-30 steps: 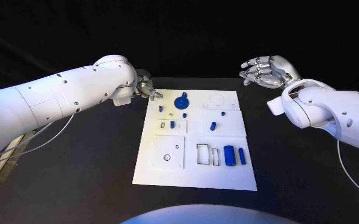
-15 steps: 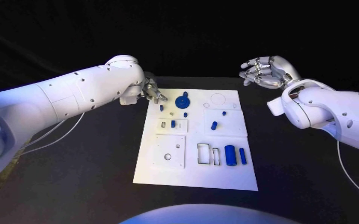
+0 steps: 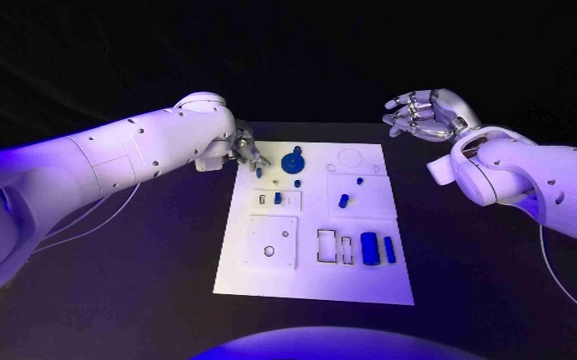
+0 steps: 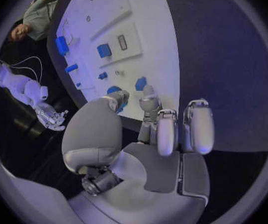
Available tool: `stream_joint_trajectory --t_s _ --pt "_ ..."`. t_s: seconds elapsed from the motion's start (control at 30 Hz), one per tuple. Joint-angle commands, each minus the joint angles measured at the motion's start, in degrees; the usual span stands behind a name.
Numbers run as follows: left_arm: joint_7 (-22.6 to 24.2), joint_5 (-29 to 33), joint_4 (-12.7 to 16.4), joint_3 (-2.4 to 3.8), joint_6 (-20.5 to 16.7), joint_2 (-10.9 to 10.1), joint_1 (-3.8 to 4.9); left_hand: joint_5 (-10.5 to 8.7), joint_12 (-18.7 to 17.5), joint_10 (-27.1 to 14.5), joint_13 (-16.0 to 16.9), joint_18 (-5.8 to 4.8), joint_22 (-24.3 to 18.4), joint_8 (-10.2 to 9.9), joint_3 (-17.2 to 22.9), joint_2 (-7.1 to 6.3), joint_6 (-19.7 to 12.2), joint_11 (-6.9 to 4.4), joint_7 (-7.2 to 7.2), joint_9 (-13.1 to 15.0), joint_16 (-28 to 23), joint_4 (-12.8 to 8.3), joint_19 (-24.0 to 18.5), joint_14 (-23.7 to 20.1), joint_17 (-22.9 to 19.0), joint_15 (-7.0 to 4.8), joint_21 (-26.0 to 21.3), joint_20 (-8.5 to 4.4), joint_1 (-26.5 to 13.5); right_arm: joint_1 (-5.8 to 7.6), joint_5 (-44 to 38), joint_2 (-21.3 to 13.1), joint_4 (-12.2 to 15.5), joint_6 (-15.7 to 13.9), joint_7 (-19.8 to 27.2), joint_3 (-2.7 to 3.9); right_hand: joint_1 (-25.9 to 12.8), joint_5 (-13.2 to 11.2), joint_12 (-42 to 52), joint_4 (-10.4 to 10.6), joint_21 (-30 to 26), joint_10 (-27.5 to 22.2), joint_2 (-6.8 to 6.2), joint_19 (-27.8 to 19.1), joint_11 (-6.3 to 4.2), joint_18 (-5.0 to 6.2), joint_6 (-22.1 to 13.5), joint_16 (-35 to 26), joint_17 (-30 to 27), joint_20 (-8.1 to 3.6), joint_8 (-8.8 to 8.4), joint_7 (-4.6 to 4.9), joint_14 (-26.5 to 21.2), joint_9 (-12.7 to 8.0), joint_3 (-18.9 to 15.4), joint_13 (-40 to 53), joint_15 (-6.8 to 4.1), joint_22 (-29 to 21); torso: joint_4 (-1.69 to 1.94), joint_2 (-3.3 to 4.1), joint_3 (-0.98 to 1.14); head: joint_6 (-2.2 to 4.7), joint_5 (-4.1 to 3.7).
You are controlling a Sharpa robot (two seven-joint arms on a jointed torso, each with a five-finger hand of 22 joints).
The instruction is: Assemble the parts on the task board
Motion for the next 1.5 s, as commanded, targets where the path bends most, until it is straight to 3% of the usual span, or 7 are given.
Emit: stream_joint_trajectory --t_s 0.03,0.83,1.3,1.5 --pt "0.9 0.0 -0.3 -0.05 1.2 0.3 -0.11 -0.28 0.0 -0.2 -0.1 0.11 0.6 -0.3 -0.3 -0.01 -0.2 0.22 0.13 -0.1 0.2 -0.1 0.3 5.4 12.9 0.43 0.3 0.2 0.9 -0.04 -0.2 0.1 0.0 0.5 0.5 0.01 -0.4 0.0 0.2 -0.1 -0.3 -0.3 0.37 0.3 0.02 0.62 -0.3 -0.4 -0.1 0.26 0.3 1.85 -0.1 -0.1 -0.3 0.0 0.28 0.0 -0.04 0.04 0.0 -0.08 0.04" --pt "1.4 -0.7 -1.6 -0.16 1.6 0.7 -0.37 -0.2 0.2 -0.4 -0.5 0.09 0.7 -0.8 0.0 1.31 0.2 0.19 0.09 -0.7 0.2 -0.4 0.4 5.4 12.9 0.42 0.2 0.25 5.7 -0.04 -0.2 0.3 0.0 0.6 0.5 0.01 -0.4 0.1 0.2 -0.1 -0.4 -0.3 0.44 0.3 0.02 0.63 -0.2 -0.4 -0.1 0.27 0.34 1.84 0.0 -0.1 -0.3 -0.1 0.27 -0.1 0.04 -0.07 0.04 -0.77 0.01" --pt "1.9 0.1 -1.6 -0.19 1.9 0.7 -0.42 -0.2 0.4 -0.3 -0.3 0.02 1.0 -0.8 0.1 1.53 0.3 0.15 0.04 -0.7 0.3 -0.4 0.5 5.5 13.1 0.4 0.4 0.26 6.2 -0.04 -0.2 0.4 -0.1 0.6 0.5 0.01 -0.3 0.2 0.2 -0.1 -0.4 -0.3 0.48 0.4 0.01 0.64 -0.2 -0.4 -0.1 0.27 0.36 1.84 0.0 -0.1 -0.3 -0.1 0.27 -0.2 0.04 -0.09 0.06 -0.94 0.23" --pt "2.1 0.5 -1.7 -0.27 2.4 0.8 -0.43 -0.14 0.5 -0.2 -0.4 -0.02 1.2 -0.9 0.7 2.4 0.5 0.0 -0.12 -0.8 0.4 -0.8 0.7 5.5 13.3 0.28 0.5 0.21 8.7 -0.04 -0.2 0.4 -0.1 0.6 0.6 0.01 -0.3 0.3 0.3 -0.1 -0.4 -0.3 0.53 0.4 0.0 0.65 -0.2 -0.5 -0.1 0.26 0.4 1.83 0.0 -0.1 -0.3 -0.2 0.25 -0.2 0.03 -0.08 0.06 -1.08 0.28"
